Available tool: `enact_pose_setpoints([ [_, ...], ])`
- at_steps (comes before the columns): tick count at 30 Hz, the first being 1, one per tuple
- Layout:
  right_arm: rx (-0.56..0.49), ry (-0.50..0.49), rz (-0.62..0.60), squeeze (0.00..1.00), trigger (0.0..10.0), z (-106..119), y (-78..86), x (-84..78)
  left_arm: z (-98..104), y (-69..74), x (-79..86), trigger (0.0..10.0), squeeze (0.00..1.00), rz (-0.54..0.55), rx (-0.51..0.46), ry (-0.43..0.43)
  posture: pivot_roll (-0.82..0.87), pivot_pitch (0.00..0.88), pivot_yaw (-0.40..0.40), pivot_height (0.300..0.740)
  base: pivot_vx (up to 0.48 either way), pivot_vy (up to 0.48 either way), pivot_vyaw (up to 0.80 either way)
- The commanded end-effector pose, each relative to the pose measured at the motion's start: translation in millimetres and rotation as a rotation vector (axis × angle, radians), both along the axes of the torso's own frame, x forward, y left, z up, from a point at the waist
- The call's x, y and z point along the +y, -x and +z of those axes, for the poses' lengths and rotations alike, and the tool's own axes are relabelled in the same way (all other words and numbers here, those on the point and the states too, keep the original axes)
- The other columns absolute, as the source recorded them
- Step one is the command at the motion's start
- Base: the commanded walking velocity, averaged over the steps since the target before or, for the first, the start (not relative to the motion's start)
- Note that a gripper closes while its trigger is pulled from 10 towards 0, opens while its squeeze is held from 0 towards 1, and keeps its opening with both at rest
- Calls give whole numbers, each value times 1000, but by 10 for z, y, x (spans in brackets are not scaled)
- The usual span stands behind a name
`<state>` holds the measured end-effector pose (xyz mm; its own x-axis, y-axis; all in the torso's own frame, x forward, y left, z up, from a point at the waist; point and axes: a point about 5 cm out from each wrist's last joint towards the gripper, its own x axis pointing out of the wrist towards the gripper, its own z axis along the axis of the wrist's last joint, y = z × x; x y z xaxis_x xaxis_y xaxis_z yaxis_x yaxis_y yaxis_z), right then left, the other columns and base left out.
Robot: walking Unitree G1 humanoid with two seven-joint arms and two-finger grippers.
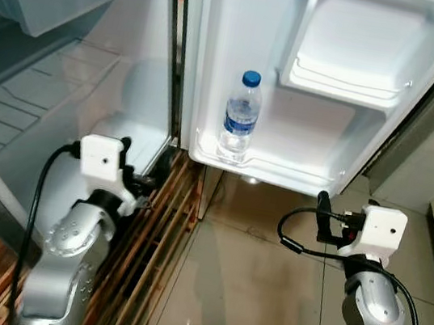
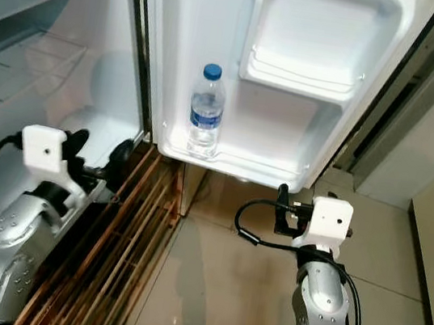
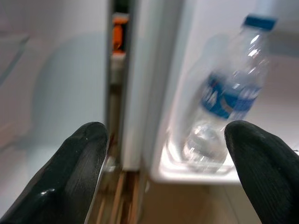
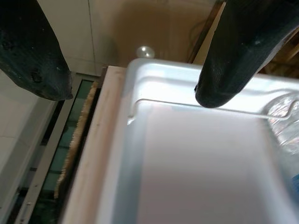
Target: Restocking fridge
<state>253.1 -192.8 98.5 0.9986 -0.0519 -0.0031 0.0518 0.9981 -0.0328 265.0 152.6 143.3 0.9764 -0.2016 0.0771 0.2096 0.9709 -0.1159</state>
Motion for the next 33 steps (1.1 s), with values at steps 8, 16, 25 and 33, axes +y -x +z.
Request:
enact_pose_setpoints([
  [8, -16, -10, -8, 188, 10000, 15, -79, -22, 114, -30, -128, 10000, 0, -114, -69, 20, -170, 5, 27, 740, 0, -480, 0],
  [16, -29, -7, 0, 188, 10000, 29, -119, -14, 139, -122, -123, 10000, 0, -129, -88, 15, -172, 0, 25, 740, 0, -480, 0],
  [25, -10, 30, 29, 227, 10000, 5, -98, 31, 42, -224, -83, 10000, 0, -67, -29, 3, -194, 1, 38, 740, 0, -160, 661],
  [33, 5, 28, 30, 227, 10000, -39, -47, 24, -91, -147, -5, 10000, 0, -86, 4, -27, -202, 0, 52, 740, 0, -300, 699],
])
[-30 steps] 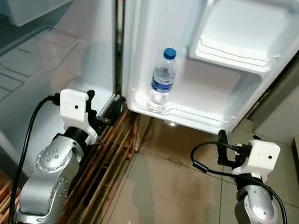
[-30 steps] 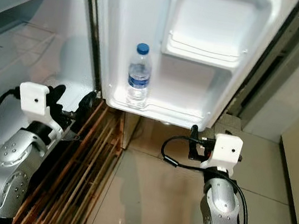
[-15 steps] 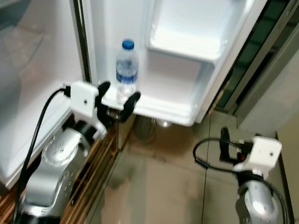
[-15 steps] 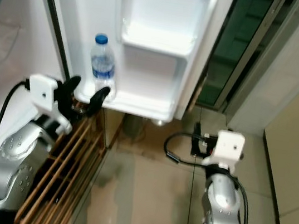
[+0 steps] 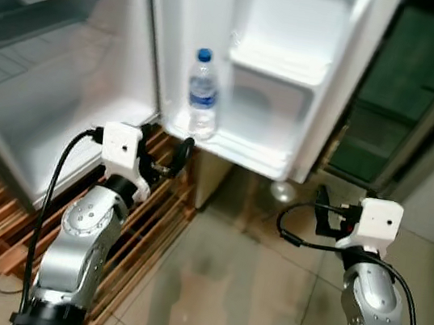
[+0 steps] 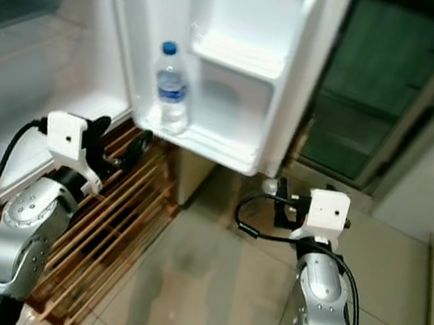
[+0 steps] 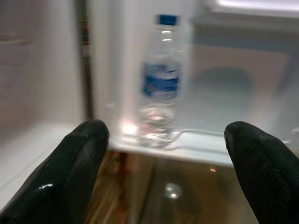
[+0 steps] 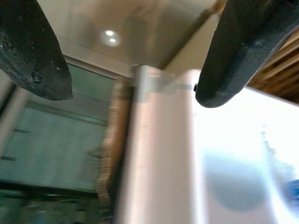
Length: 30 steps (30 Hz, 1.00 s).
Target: Restocking fridge
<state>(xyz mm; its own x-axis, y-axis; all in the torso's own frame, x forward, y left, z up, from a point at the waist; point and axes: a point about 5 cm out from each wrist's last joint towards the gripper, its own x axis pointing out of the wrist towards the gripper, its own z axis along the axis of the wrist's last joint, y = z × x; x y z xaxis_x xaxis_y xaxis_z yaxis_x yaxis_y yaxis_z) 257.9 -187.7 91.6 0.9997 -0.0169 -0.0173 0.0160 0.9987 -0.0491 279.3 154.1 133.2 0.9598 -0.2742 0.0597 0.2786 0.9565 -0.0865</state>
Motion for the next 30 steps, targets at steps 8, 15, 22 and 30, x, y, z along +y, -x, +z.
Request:
enact_pose_setpoints([
  [8, -13, 16, 11, 231, 10000, 38, 13, -13, 18, -66, -19, 10000, 0, 51, -10, 0, -222, 0, 53, 740, 0, -480, 694],
  [15, -7, 17, 7, 235, 10000, 19, 53, -28, -35, -53, 54, 10000, 0, 102, 5, -7, -222, 0, 53, 740, 0, -480, 694],
  [22, -9, 26, 11, 247, 10000, 19, 67, -4, -16, -52, -3, 10000, 0, 77, -3, 0, -225, 0, 60, 740, 0, -480, 694],
  [30, -11, 35, 21, 306, 10000, 13, 116, -10, -16, -71, -21, 10000, 0, 96, -6, 34, -242, 0, 65, 740, 0, -479, 695],
])
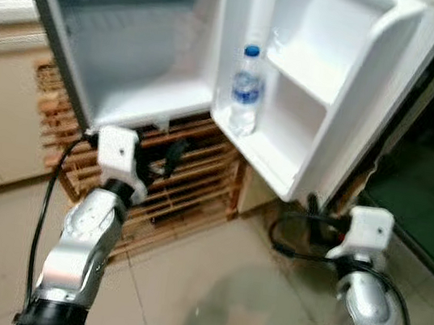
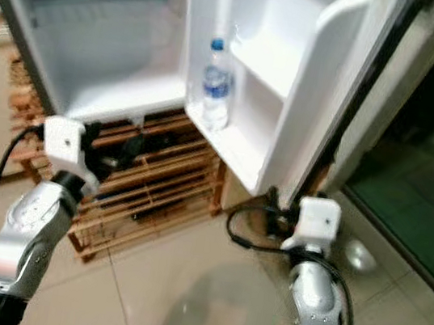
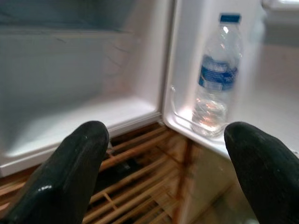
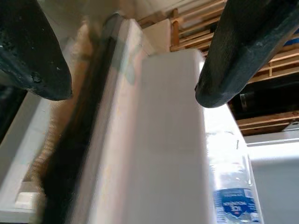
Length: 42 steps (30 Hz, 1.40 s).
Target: Restocking fridge
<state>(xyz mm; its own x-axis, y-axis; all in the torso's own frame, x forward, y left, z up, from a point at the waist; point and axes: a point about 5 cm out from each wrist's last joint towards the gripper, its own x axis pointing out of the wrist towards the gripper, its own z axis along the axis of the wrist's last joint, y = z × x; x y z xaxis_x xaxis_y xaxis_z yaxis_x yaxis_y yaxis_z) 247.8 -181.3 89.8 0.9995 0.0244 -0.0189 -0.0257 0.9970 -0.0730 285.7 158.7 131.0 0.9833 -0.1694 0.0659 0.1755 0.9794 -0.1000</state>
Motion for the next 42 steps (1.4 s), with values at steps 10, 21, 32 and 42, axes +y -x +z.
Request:
enact_pose_setpoints([
  [10, 84, 57, 2, 243, 10000, -174, 338, -312, -665, -163, -49, 10000, 0, -99, 411, -136, -253, 0, 54, 740, 0, -31, 69],
  [21, -28, 255, -366, 173, 10000, 217, -300, -844, -1042, -173, -240, 10000, 0, -189, 629, -189, -292, 0, 88, 740, 0, 0, 0],
  [32, -175, 86, -48, 169, 10000, 822, -1085, -219, -1559, 183, 32, 10000, 0, -273, 855, -562, -211, 0, 33, 740, 0, 0, 0],
  [42, -195, 68, 286, 165, 10000, 1070, -1034, 652, -1942, 673, 281, 10000, 0, -445, 1020, -829, -225, 0, 64, 740, 0, 0, 0],
])
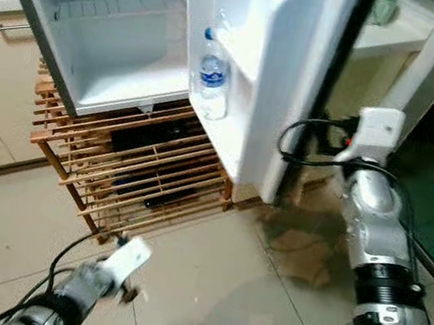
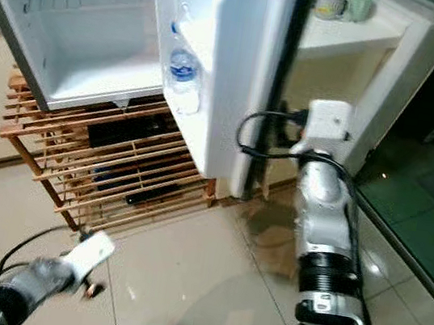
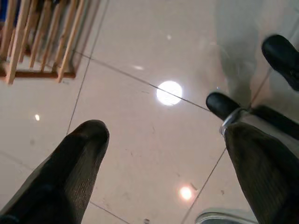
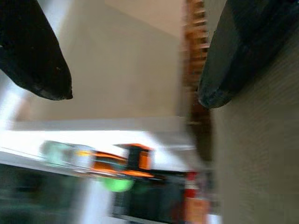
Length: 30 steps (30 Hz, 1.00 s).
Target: Restocking fridge
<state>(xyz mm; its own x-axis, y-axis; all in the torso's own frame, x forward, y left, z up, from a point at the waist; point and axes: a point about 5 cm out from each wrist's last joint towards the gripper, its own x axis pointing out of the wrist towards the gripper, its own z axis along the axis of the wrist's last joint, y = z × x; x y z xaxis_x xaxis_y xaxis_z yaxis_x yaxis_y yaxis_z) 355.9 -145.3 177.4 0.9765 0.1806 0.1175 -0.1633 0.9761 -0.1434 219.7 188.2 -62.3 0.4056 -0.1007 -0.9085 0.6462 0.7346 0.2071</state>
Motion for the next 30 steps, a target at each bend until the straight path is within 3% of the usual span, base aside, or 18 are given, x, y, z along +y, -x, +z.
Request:
enact_pose_setpoints([
  [1, -56, -11, 215, 165, 10000, 279, 113, 457, -38, 62, -22, 10000, 0, -76, 40, -8, -227, 0, 67, 740, 0, 0, 0],
  [3, -85, -109, 429, 165, 10000, 515, 316, 792, -85, 144, -45, 10000, 0, -103, 84, 2, -231, 0, 71, 740, 0, 0, 0],
  [5, -109, -197, 587, 165, 10000, 690, 486, 964, -102, 171, -57, 10000, 0, -113, 94, 3, -233, 0, 74, 740, 0, 0, 0],
  [7, -123, -329, 732, 165, 10000, 878, 651, 1030, -111, 177, -73, 10000, 0, -115, 92, 2, -232, 0, 73, 740, 0, 0, 0],
  [8, -117, -349, 731, 82, 10000, 888, 647, 984, -101, 164, -52, 10000, 0, -113, 86, 2, -233, 0, 72, 740, 0, 0, 0],
  [10, -90, -328, 637, 47, 10000, 786, 539, 832, -77, 124, -18, 10000, 0, -95, 63, 6, -230, 0, 70, 740, 0, 0, 0],
  [12, -33, -223, 433, 35, 10000, 531, 351, 572, -19, 19, -5, 10000, 0, -54, -7, 6, -224, 0, 68, 740, 0, 0, 0],
  [14, -3, -92, 242, 0, 10000, 329, 266, 328, 69, -132, -7, 10000, 0, -12, -99, 2, -222, 0, 68, 740, 0, 0, 0],
  [18, 75, -74, 23, 0, 10000, -17, 317, -26, 388, -562, -128, 10000, 0, 93, -329, 107, -216, 0, 71, 740, 0, 0, 0],
  [21, 148, -55, -21, 0, 10000, -272, 403, -103, 638, -803, -204, 10000, 0, 183, -472, 257, -212, 0, 72, 740, 0, 0, 0],
  [22, 164, -55, -38, 0, 10000, -357, 440, -118, 794, -922, -266, 10000, 0, 231, -552, 370, -213, 0, 75, 740, 0, 0, 0],
  [23, 179, -54, -61, 0, 10000, -464, 494, -130, 1116, -1108, -371, 10000, 0, 288, -703, 537, -214, 0, 79, 740, 0, 0, 0],
  [24, 179, -54, -61, 0, 10000, -464, 494, -130, 1116, -1108, -371, 10000, 0, 288, -703, 537, -214, 0, 79, 740, 0, 0, 0],
  [27, 180, -64, -88, 0, 10000, -543, 525, -138, 1608, -1249, -493, 10000, 0, 324, -884, 704, -217, 0, 85, 740, 0, 0, 0],
  [30, 178, -75, -113, 0, 10000, -565, 518, -161, 1787, -1267, -537, 10000, 0, 344, -951, 763, -217, 0, 88, 740, 0, 0, 0],
])
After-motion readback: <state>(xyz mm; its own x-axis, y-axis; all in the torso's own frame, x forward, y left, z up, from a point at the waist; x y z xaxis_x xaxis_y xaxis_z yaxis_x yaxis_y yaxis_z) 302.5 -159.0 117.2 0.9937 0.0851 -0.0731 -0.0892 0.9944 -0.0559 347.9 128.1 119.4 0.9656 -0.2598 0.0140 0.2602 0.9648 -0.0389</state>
